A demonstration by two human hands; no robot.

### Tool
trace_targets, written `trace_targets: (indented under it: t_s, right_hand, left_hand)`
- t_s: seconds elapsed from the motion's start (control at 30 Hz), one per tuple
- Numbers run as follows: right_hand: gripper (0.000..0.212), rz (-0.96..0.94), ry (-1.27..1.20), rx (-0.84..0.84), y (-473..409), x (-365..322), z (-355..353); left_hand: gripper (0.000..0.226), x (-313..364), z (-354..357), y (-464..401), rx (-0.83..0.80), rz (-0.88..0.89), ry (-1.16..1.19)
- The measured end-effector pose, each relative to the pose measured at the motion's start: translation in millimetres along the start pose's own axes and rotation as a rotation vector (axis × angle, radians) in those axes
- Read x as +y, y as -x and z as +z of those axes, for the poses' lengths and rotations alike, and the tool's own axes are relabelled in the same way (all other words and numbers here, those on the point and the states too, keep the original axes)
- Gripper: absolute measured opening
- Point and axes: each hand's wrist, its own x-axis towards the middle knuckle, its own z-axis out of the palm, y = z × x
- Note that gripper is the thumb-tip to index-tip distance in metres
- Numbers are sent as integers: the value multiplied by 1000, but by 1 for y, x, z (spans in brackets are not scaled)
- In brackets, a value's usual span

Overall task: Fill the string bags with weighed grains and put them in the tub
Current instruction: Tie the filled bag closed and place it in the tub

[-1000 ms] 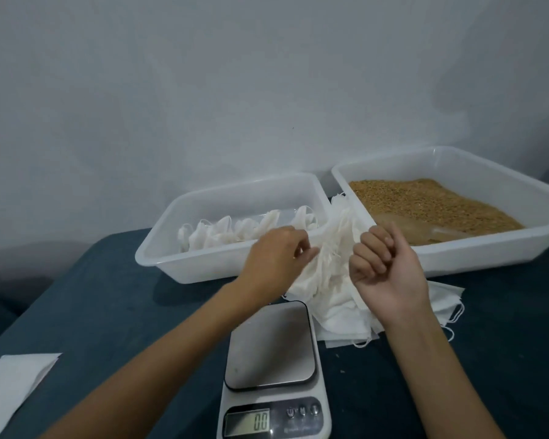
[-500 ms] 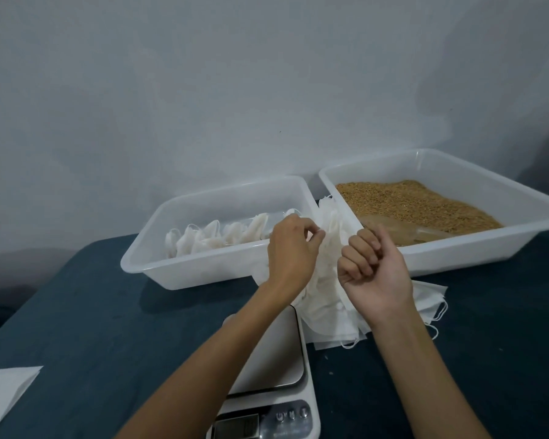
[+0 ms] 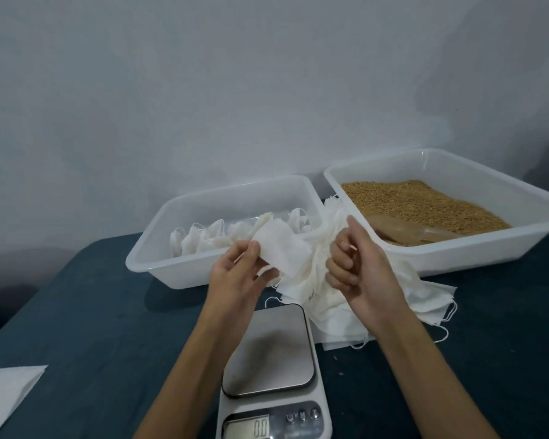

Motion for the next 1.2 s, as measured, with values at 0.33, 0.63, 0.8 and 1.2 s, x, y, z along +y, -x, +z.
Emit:
trace_targets:
  t_s: [0.33, 0.63, 0.8, 1.2]
  right_hand:
    - [39, 180, 444, -108, 4, 28, 12]
    - [20, 136, 471, -119, 2, 30, 8]
    - [33, 276, 477, -136, 2, 34, 8]
    - [27, 4, 395, 106, 0, 35, 6]
  left_hand:
    - [14, -6, -27, 16, -105, -160, 259]
    - [19, -18, -28, 16, 279, 59, -284]
    - [20, -24, -27, 17, 302, 83, -323]
    - [17, -29, -23, 25, 213, 636, -737]
